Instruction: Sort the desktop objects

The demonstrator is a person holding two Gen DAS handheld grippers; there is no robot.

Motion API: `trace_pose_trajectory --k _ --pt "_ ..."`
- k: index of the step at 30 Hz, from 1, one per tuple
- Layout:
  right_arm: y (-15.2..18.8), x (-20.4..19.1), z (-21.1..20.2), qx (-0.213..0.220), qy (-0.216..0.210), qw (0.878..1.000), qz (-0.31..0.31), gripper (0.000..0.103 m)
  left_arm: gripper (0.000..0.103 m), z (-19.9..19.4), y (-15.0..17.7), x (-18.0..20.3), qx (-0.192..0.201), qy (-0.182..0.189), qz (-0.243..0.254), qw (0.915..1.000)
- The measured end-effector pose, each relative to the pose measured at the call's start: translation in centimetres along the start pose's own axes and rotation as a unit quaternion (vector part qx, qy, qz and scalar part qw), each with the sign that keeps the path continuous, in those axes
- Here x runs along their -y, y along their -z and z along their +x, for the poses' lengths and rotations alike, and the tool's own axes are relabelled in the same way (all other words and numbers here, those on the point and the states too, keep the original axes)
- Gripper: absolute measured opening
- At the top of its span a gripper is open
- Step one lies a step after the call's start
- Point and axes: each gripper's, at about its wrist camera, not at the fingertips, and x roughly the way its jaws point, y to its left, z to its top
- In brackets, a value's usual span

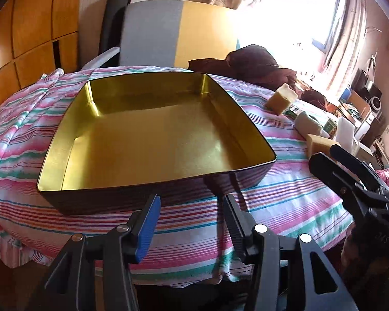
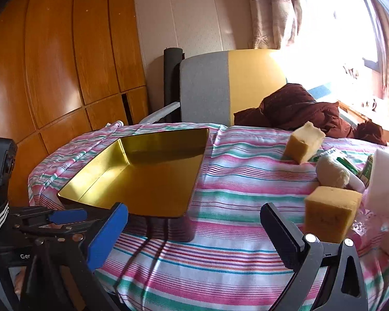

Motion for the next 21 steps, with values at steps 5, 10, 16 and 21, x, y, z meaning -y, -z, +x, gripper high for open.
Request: trace_pose_trajectory --k 5,10,16,21 --pt "2.0 6.6 -2.1 -0.005 0.027 0.996 0.084 0.103 0.056 0.7 0.0 2.6 -0.013 0.069 0.034 0.9970" --pt "4.3 12.4 -3.8 -0.022 0.081 0.987 0.133 0.103 0.056 1.2 -0.9 6.5 -0.023 0.120 0.081 0.9892" --pt "5.1 14.9 -5.6 -0.016 0.126 0.985 0.117 0.103 0.056 2.9 -3.6 12.1 -0.031 0.179 0.114 0.9768" --pt "5.7 15.7 -5.4 -0.021 0.143 0.983 0.110 0.103 0.065 5.1 -4.4 14.7 -0.037 0.195 0.135 0.9707"
